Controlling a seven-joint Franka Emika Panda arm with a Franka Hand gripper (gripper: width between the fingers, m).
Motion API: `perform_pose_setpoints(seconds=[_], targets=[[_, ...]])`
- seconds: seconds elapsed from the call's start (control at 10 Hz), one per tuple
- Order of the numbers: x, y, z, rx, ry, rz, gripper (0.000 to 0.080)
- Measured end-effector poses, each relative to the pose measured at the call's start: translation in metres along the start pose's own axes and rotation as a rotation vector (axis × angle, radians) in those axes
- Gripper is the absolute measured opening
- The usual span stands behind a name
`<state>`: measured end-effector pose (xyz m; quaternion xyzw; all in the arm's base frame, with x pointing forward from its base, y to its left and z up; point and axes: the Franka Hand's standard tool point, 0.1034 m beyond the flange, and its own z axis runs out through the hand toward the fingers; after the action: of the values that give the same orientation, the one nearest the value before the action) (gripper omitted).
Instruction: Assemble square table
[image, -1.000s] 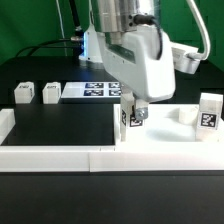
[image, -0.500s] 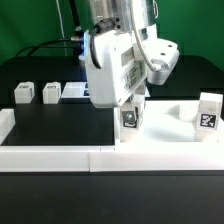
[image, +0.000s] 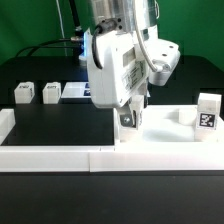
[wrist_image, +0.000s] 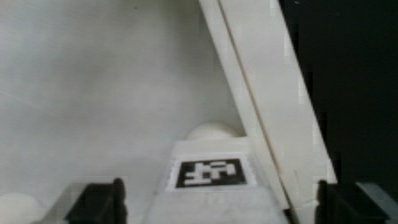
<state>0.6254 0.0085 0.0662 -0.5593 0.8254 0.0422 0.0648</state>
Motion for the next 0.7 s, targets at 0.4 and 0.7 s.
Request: perform_pose_setpoints(seconds=[0.4, 0.7], targets=[[-0.021, 0.016, -0.031, 0.011, -0.029, -0.052, 0.0647], [-0.024, 0.021, -0.032, 0.001, -0.032, -0.065, 0.0648]])
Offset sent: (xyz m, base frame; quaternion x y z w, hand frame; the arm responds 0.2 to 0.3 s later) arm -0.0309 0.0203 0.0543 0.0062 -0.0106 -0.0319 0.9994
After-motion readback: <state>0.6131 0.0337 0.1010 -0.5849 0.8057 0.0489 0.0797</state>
